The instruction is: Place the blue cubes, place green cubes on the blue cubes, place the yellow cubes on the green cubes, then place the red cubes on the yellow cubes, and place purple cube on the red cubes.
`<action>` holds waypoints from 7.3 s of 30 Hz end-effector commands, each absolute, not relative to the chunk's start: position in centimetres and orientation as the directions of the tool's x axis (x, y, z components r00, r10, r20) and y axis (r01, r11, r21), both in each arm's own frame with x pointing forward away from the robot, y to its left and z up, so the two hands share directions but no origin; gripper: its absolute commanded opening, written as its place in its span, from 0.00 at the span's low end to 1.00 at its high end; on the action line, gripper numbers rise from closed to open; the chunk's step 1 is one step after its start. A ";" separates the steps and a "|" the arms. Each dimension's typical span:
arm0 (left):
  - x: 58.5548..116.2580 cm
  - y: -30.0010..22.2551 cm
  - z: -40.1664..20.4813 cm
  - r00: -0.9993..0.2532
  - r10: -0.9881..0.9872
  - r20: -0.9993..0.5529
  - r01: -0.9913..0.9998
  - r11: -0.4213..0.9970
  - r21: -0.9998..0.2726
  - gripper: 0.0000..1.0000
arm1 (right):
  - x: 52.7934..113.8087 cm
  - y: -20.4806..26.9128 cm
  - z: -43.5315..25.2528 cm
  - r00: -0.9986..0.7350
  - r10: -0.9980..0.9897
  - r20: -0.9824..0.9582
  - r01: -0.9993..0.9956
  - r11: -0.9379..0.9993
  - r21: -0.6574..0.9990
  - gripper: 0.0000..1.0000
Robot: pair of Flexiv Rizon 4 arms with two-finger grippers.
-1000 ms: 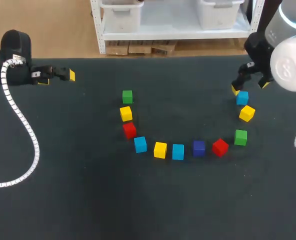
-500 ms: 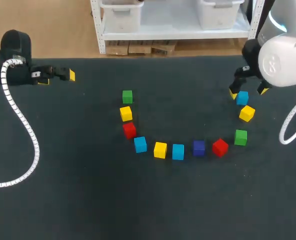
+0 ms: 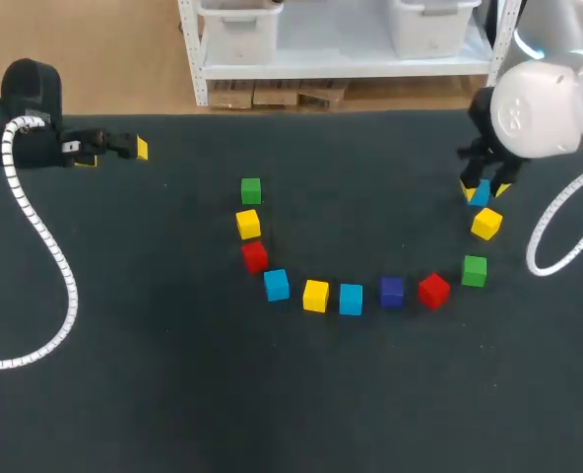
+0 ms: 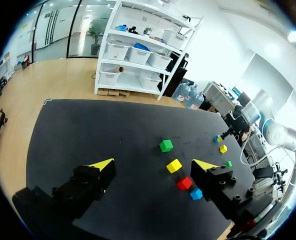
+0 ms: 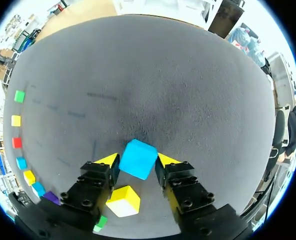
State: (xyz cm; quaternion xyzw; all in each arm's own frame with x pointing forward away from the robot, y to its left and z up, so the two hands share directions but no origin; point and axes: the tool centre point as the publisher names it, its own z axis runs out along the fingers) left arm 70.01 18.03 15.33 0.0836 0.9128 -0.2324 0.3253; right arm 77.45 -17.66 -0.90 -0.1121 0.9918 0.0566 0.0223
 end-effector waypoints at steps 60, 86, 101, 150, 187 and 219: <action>70.0 18.4 15.1 -0.770 0.001 -0.639 0.316 0.870 -0.378 1.00 | 74.1 -3.3 1.4 0.294 -0.951 0.097 -0.956 -0.294 0.019 0.00; 70.0 18.4 15.1 -0.770 0.001 -0.639 0.316 0.870 -0.378 1.00 | 75.9 -4.1 -0.2 0.074 -0.997 -0.019 -0.995 -0.075 0.071 0.00; 70.0 18.4 15.1 -0.770 0.001 -0.639 0.316 0.870 -0.378 1.00 | 75.7 -4.3 -0.5 0.052 -0.999 -0.016 -0.995 -0.053 0.088 1.00; 70.0 18.4 15.1 -0.770 0.001 -0.639 0.316 0.870 -0.378 1.00 | 75.3 -4.1 1.0 0.112 -0.994 0.007 -0.993 -0.111 0.025 1.00; 70.0 18.4 15.1 -0.770 0.001 -0.639 0.316 0.870 -0.378 1.00 | 76.0 -4.5 -0.5 0.047 -0.998 0.028 -0.997 -0.045 0.070 0.00; 70.0 18.4 15.1 -0.770 0.001 -0.639 0.316 0.870 -0.378 1.00 | 75.7 -5.8 3.2 -0.092 -0.994 -0.063 -0.995 0.088 0.052 1.00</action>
